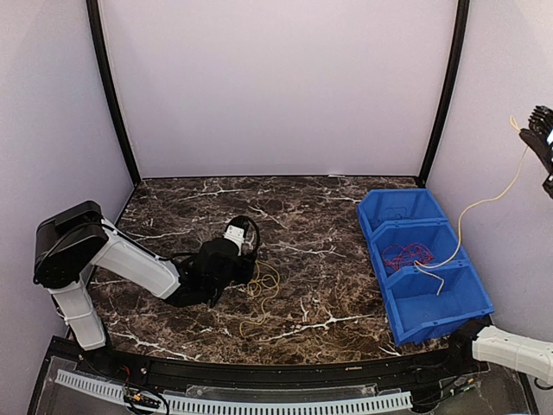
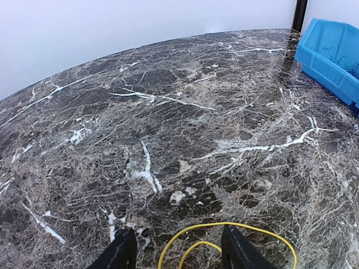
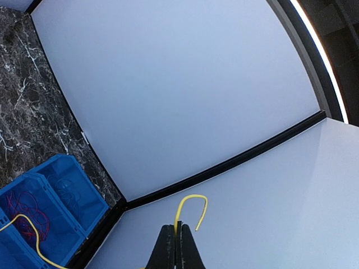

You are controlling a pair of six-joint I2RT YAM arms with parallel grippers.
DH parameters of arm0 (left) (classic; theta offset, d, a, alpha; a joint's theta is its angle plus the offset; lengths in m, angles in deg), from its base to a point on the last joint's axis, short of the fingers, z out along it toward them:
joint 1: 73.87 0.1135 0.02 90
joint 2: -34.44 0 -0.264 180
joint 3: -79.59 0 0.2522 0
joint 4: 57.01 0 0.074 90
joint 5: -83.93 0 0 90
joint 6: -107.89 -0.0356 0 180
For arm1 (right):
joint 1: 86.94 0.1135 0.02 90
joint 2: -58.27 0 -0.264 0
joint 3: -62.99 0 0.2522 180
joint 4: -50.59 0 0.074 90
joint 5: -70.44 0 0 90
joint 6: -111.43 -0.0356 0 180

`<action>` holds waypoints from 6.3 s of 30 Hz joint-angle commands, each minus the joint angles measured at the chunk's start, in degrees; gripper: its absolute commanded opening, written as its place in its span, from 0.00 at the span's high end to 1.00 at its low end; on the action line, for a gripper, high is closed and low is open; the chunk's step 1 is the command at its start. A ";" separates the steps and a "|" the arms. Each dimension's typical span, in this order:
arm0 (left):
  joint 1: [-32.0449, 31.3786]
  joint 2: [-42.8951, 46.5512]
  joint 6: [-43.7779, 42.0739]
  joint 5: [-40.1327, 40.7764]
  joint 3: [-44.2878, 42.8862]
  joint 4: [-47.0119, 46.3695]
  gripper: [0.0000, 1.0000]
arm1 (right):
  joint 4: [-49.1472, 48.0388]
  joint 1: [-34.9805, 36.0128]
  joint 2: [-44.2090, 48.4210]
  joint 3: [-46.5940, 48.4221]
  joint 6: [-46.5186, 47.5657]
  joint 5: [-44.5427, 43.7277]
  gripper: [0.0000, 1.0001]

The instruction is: Untangle the cables

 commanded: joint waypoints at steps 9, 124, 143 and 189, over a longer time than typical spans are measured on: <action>0.31 1.14 0.75 0.44 0.25 -1.63 0.45 | -2.14 -0.18 13.62 -31.45 2.24 -3.31 1.00; 2.47 38.95 17.79 -46.87 -3.75 46.78 1.00 | -49.79 28.64 -59.91 -24.96 -24.08 46.58 0.27; 2.42 40.84 13.73 -43.09 -13.74 56.21 1.00 | -39.30 27.16 -53.00 -23.87 -25.09 42.83 0.35; 2.46 41.67 1.43 -17.73 -59.94 74.16 1.00 | -55.67 25.22 -66.33 -25.31 -37.10 52.61 0.84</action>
